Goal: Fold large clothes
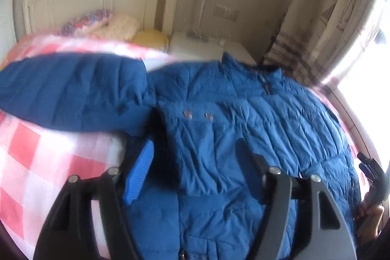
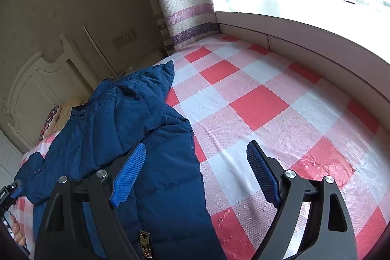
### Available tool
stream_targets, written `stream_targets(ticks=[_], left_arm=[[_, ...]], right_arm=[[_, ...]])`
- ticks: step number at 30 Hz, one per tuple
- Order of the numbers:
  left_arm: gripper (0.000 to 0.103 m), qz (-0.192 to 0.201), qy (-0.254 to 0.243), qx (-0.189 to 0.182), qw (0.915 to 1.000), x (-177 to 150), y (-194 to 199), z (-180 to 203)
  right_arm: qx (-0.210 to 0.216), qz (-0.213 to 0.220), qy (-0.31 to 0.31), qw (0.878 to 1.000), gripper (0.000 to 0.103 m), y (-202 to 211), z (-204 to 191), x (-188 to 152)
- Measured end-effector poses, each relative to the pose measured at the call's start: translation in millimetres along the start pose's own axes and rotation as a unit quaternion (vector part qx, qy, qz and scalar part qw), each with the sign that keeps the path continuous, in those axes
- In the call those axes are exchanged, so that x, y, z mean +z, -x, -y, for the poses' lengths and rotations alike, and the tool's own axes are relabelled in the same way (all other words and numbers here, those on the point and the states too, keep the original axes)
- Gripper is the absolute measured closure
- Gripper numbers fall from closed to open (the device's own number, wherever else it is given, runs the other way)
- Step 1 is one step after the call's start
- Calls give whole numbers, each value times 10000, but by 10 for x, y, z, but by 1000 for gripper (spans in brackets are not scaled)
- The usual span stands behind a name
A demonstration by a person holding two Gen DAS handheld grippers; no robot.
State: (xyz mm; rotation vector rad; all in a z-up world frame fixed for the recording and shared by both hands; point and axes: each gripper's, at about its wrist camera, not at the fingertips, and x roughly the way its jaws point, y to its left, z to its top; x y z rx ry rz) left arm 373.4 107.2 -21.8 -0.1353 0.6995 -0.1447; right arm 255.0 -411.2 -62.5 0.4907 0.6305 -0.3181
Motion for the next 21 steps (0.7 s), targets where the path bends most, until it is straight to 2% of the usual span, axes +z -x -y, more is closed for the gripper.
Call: stream_targets(ticks=[1, 2, 3, 4, 5, 6, 8, 9, 10, 13, 16, 18, 21], left_arm=[[30, 404, 106, -5, 9991, 38, 147, -6], [30, 637, 261, -150, 9975, 106, 226, -23], [31, 689, 403, -339, 9962, 156, 249, -10], [31, 565, 438, -462, 9964, 225, 187, 45], [40, 299, 322, -529, 9976, 253, 57, 101], [55, 58, 188, -534, 9984, 255, -100, 176], [64, -486, 24, -469, 9977, 160, -453, 239], [72, -801, -18, -503, 9955, 86, -635, 250], [75, -1027, -55, -527, 9933, 13, -789, 258], [75, -877, -409, -365, 9946, -150, -884, 302], [72, -879, -453, -340, 9945, -164, -883, 319], [69, -868, -434, -392, 9945, -171, -880, 313], [59, -874, -419, -531, 9939, -160, -883, 311]], right_arm=[[-5, 0, -6, 10000, 20, -1, 1, -2], [-14, -1, -10, 10000, 20, -1, 3, -4], [-25, -4, -10, 10000, 20, -1, 2, -5], [-28, -8, -8, 10000, 20, -3, -1, -5], [-33, -8, -6, 10000, 20, -3, -1, -6], [-33, -4, -3, 10000, 20, 2, -2, -9], [-26, -18, 6, 10000, 20, -2, -6, -7], [-17, -48, 27, 10000, 20, -9, -15, -8], [-16, -104, 85, 9999, 20, -22, -34, -8], [-163, -216, 494, 9984, 35, -26, -187, 34], [27, 10, 966, 9953, 39, 43, -512, 205], [111, 125, 1493, 9887, 42, 18, -854, 340], [326, -166, 2182, 9752, 44, -244, -1338, 445]])
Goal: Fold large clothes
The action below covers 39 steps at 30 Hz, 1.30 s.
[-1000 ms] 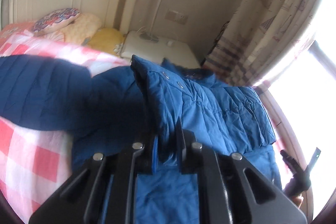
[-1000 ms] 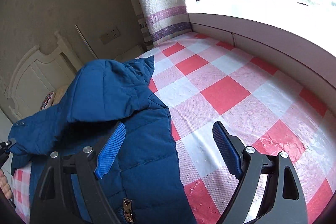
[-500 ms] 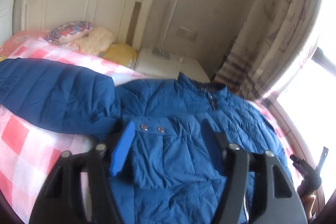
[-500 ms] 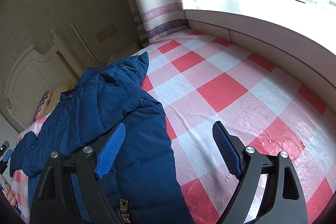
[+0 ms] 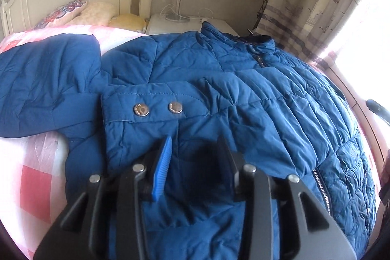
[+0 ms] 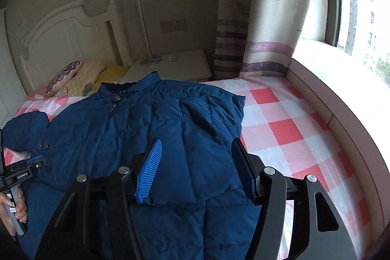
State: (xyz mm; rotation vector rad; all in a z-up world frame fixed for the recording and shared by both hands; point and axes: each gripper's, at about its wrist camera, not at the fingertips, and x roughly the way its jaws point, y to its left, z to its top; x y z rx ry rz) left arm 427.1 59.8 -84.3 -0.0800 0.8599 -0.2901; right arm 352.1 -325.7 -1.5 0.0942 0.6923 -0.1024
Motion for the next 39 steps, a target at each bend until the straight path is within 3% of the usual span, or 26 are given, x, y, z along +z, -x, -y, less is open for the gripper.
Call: stream_targets(ticks=[3, 6, 10, 16, 19, 21, 25, 29, 31, 32, 33, 36, 39], left_arm=[[41, -20, -82, -214, 9997, -1, -5, 17], [29, -65, -280, -204, 9994, -4, -23, 109], [23, -117, -485, -53, 9987, -13, -52, 193], [19, -154, -570, -20, 9983, -10, -72, 239], [18, -142, -523, -82, 9985, -12, -64, 219], [18, -139, -501, -114, 9986, -11, -66, 207], [15, -156, -539, -106, 9984, -14, -74, 221], [14, -161, -563, -107, 9982, -19, -76, 232], [13, -162, -556, -116, 9983, -16, -77, 228], [13, -162, -557, -115, 9983, -16, -76, 228], [13, -163, -558, -112, 9982, -16, -77, 229], [12, -164, -562, -113, 9982, -18, -77, 228], [12, -172, -579, -105, 9981, -16, -82, 237]], right_arm=[[252, -489, 350, 9979, 45, -418, -192, 85], [-148, -1314, 489, 9900, 46, -898, -116, -73], [-17, -1362, 288, 9903, 47, -848, -54, -16], [96, -705, 270, 9971, 47, -867, -193, 458], [-285, -1046, 476, 9930, 47, -1278, -229, 495], [-199, -1481, 245, 9885, 44, -1513, -141, 434], [-279, -1464, 141, 9887, 44, -1440, -133, 548], [-389, -859, -235, 9953, 43, -1371, -8, 790], [-625, -1138, -314, 9910, 42, -1577, 93, 798], [-625, -1489, -281, 9865, 41, -1740, 127, 746], [-545, -1534, -272, 9863, 40, -1794, 157, 709], [-654, -1514, -378, 9856, 38, -1665, 162, 722], [-359, -933, -308, 9945, 37, -1245, -32, 664]])
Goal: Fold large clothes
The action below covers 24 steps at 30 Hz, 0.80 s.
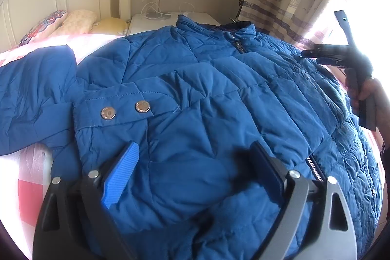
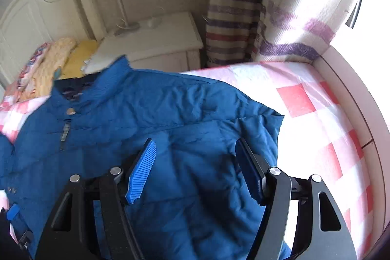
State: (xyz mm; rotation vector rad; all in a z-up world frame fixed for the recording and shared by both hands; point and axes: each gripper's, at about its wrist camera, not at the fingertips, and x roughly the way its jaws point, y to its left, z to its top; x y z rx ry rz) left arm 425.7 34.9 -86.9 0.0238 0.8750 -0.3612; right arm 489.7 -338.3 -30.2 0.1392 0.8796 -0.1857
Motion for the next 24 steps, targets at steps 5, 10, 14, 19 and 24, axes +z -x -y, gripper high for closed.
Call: stream_targets(ticks=[5, 10, 14, 19, 24], left_arm=[[11, -1, -7, 10, 10000, 2, -3, 11], [11, 1, 1, 0, 10000, 0, -5, 11], [11, 1, 10, -12, 10000, 1, -8, 10], [10, 4, 16, -20, 10000, -2, -8, 11], [10, 18, 52, -73, 10000, -6, -7, 2]], right_arm=[[269, 123, 1107, 9934, 16, 305, -550, -514], [220, -361, 1215, 9917, 17, 62, -638, -717], [493, 36, 820, 9954, 16, 520, -651, -830], [608, -191, 1630, 9846, 16, 588, -1017, -1276], [546, -211, 1442, 9878, 15, 512, -1006, -1333]])
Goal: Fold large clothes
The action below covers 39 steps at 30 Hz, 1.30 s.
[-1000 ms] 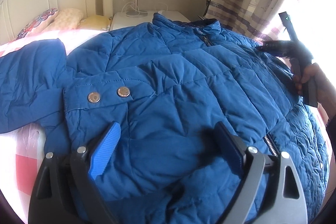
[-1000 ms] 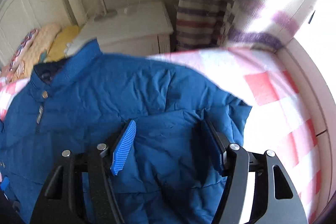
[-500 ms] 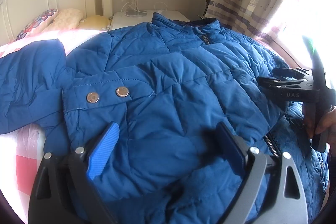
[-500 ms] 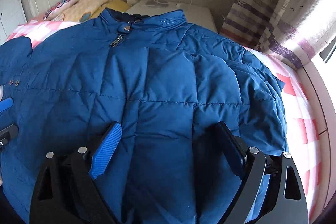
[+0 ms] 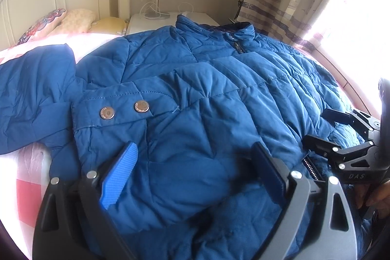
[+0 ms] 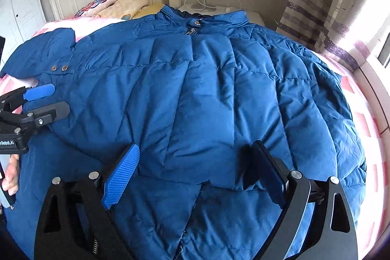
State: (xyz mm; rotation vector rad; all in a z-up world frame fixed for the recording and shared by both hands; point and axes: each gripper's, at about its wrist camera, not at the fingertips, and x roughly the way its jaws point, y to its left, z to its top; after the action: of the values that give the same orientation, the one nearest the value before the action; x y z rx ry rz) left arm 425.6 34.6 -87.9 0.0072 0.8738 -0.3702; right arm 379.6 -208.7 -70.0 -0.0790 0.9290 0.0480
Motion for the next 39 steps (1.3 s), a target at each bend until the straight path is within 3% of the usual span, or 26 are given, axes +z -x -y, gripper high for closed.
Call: stream_targets(ticks=[4, 7, 12, 15, 17, 18, 20, 23, 25, 29, 30, 31, 33, 35, 36, 37, 38, 39], left_arm=[[10, 1, 15, -19, 10000, -1, -1, -14], [9, 5, 9, -25, 10000, -4, -3, -12], [9, 131, 137, -128, 9997, -7, 58, -65], [9, 372, 752, -87, 9964, -67, 309, -295], [6, 699, 1243, -277, 9894, -134, 609, -532], [2, 883, 1475, -191, 9849, -169, 753, -673], [2, 1232, 2073, 190, 9703, -259, 1033, -1075], [3, 1635, 3086, 405, 9362, -467, 1363, -1836], [4, 1873, 3903, 525, 8999, -691, 1571, -2377], [14, 2353, 5236, 387, 8179, -1082, 1827, -3310], [14, 2443, 5424, 279, 8033, -1116, 1842, -3494], [14, 2472, 5514, 159, 7966, -1109, 1836, -3642], [14, 2369, 5569, 97, 7960, -1028, 1791, -3874], [26, 2281, 5636, 241, 7935, -956, 1753, -3985], [67, 2161, 5697, 318, 7923, -930, 1725, -4007], [87, 1965, 5817, 424, 7882, -929, 1711, -4038], [89, 1997, 5887, 557, 7813, -936, 1748, -3995], [92, 2204, 5753, 763, 7840, -897, 1855, -3901]], right_arm=[[-52, 396, -16, 9992, 14, 202, -71, -57], [-178, 154, 138, 9996, 10, 11, -180, -185], [-279, 149, 117, 9994, 7, 11, -171, -154], [-420, 122, 150, 9989, 8, 127, -260, -136], [-179, 484, 204, 9985, 7, 321, -364, -128], [-71, 635, 293, 9975, 7, 398, -436, -119], [47, 743, 576, 9956, 7, 451, -597, -106], [-194, 599, 1025, 9927, 6, 249, -809, -136], [-330, 299, 1095, 9930, 7, 28, -858, -184], [-178, 292, 809, 9961, 5, 31, -742, -138], [-189, 298, 820, 9960, 5, 32, -741, -140], [-242, 316, 864, 9955, 5, 39, -762, -144], [-361, 372, 967, 9940, 5, 39, -797, -157], [-420, 469, 1014, 9929, 5, 70, -832, -178], [-412, 526, 1004, 9927, 5, 93, -830, -184], [-405, 587, 972, 9927, 5, 115, -811, -192], [-400, 670, 900, 9929, 6, 147, -778, -192], [-387, 825, 756, 9930, 6, 204, -723, -194]])
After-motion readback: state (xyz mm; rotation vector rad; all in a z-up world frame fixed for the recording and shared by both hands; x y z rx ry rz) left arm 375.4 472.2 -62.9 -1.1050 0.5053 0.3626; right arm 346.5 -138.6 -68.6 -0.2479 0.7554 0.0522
